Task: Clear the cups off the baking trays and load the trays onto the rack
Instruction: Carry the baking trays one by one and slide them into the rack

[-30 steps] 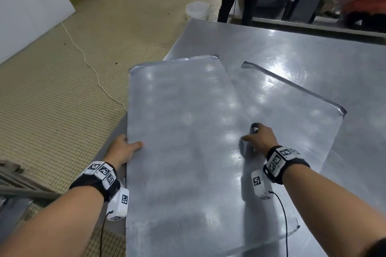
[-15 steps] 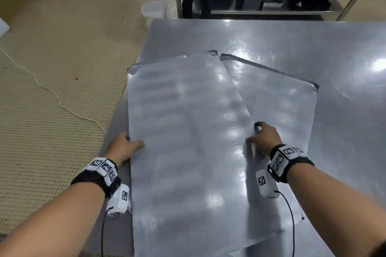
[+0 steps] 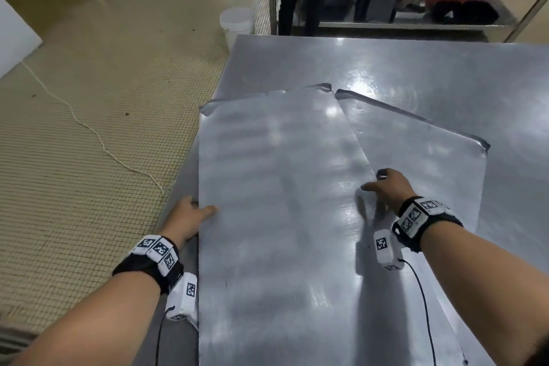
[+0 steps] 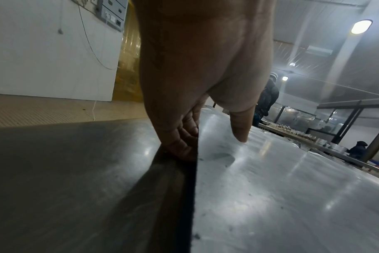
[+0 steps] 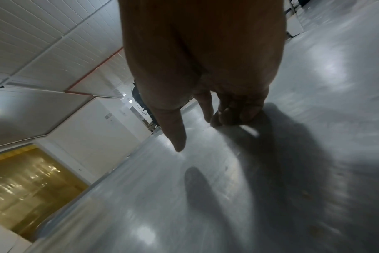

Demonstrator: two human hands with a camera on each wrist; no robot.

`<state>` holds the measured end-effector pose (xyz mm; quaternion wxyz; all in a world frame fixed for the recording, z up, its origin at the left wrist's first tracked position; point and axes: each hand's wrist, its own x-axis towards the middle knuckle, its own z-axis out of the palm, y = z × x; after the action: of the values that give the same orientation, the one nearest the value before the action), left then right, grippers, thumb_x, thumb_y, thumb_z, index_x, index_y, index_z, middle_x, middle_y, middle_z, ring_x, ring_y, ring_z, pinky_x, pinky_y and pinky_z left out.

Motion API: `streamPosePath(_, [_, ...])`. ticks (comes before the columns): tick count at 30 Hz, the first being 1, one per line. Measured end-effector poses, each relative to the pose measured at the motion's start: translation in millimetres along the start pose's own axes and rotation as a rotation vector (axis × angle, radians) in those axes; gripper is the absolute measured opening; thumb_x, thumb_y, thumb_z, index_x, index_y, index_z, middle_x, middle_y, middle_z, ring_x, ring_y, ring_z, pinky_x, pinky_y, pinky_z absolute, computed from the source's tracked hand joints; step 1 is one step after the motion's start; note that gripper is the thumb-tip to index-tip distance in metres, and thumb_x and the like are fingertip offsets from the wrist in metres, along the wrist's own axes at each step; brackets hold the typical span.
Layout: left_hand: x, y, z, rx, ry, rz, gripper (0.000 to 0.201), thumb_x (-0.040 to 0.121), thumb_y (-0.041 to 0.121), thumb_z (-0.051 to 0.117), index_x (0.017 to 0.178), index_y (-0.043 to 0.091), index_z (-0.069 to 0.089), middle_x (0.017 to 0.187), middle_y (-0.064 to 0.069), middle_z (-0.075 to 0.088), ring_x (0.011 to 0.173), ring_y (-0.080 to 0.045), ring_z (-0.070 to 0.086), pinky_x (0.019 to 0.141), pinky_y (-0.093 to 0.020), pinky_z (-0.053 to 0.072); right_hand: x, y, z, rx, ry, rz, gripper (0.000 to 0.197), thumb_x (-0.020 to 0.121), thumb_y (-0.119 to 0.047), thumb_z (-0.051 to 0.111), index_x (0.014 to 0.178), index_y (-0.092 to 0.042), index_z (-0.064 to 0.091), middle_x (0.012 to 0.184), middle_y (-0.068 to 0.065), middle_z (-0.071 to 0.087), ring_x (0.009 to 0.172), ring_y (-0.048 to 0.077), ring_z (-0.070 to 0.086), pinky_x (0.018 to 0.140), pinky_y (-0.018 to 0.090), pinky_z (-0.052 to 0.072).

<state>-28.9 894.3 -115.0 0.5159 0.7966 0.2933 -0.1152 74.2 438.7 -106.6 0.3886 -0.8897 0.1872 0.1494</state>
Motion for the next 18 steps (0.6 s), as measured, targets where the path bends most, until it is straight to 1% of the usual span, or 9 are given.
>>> streamPosePath(2, [-4.8,-1.1,0.8,0.006,0.019,0.02,0.043,0.081,0.021,0.084,0.114,0.007,0.06,0.102,-0.007,0.074,0.089,-0.023,0.072,0.078,-0.037,0.058,4.6,-0.1,-0.1,0.028,-0.01,-0.003,0.064,0.081,-0.018,0.082,0.135,0.0,0.054,0.132,0.018,0.06,0.119,0.036,0.058,0.104,0.046,0.046])
streamPosePath(4, [-10.2,-4.0,-0.2,-0.002,0.049,0.031,0.041,0.081,0.018,0.084,0.112,0.009,0.058,0.101,-0.006,0.071,0.088,-0.022,0.07,0.077,-0.036,0.057,5.0,-3.1,-0.9,0.051,-0.033,0.006,0.06,0.08,-0.016,0.082,0.132,0.001,0.057,0.128,0.017,0.061,0.117,0.036,0.058,0.101,0.044,0.047])
streamPosePath(6, [-15.1,-6.9,-4.1,0.012,0.073,0.038,0.042,0.078,0.016,0.086,0.109,0.011,0.058,0.101,-0.006,0.07,0.09,-0.024,0.069,0.083,-0.041,0.058,4.0,-7.2,-1.7,0.064,-0.079,0.023,0.042,0.081,-0.011,0.08,0.118,0.0,0.064,0.113,0.012,0.064,0.109,0.034,0.06,0.093,0.039,0.048])
streamPosePath(8, [-19.6,-10.5,-7.9,0.026,0.079,0.039,0.043,0.077,0.016,0.087,0.109,0.011,0.058,0.1,-0.003,0.07,0.091,-0.025,0.069,0.085,-0.043,0.058,1.9,-9.8,-1.0,0.055,-0.12,0.033,0.017,0.079,-0.008,0.08,0.093,-0.004,0.07,0.094,0.011,0.068,0.095,0.031,0.063,0.081,0.035,0.047])
streamPosePath(9, [-22.4,-10.3,-8.5,0.037,0.078,0.041,0.044,0.077,0.016,0.087,0.109,0.011,0.058,0.099,-0.002,0.069,0.091,-0.024,0.069,0.084,-0.042,0.057,2.7,-8.8,0.2,0.047,-0.129,0.025,0.014,0.076,-0.008,0.08,0.086,-0.004,0.07,0.089,0.011,0.07,0.09,0.031,0.064,0.075,0.034,0.047])
streamPosePath(11, [-27.0,-7.3,-8.9,0.059,0.075,0.055,0.043,0.077,0.016,0.087,0.109,0.011,0.059,0.099,0.0,0.069,0.09,-0.021,0.068,0.08,-0.038,0.056,0.5,-6.8,0.0,0.054,-0.125,0.006,0.025,0.072,-0.01,0.083,0.093,-0.005,0.07,0.091,0.011,0.072,0.09,0.03,0.066,0.074,0.034,0.049])
streamPosePath(14, [-28.5,5.3,-11.9,0.085,0.07,0.099,0.042,0.078,0.017,0.086,0.11,0.012,0.059,0.101,0.0,0.07,0.089,-0.017,0.067,0.075,-0.034,0.054,-3.4,-1.0,-6.2,0.108,-0.106,-0.004,0.043,0.072,-0.011,0.086,0.108,-0.007,0.063,0.099,0.012,0.071,0.097,0.031,0.067,0.091,0.045,0.053])
streamPosePath(16, [-24.7,17.7,-14.6,0.106,0.055,0.136,0.047,0.076,0.022,0.088,0.113,0.013,0.061,0.103,0.001,0.072,0.092,-0.018,0.069,0.08,-0.037,0.057,-11.5,1.3,-18.0,0.149,-0.095,-0.013,0.046,0.075,-0.009,0.085,0.113,-0.009,0.058,0.099,0.011,0.069,0.095,0.029,0.066,0.093,0.046,0.053])
streamPosePath(18, [-18.1,36.4,-15.7,0.158,0.031,0.171,0.051,0.074,0.028,0.089,0.116,0.017,0.063,0.104,0.003,0.074,0.094,-0.019,0.071,0.086,-0.042,0.058,-20.9,4.3,-34.2,0.202,-0.095,-0.023,0.05,0.078,-0.007,0.084,0.117,-0.014,0.052,0.097,0.007,0.064,0.089,0.025,0.065,0.088,0.043,0.053])
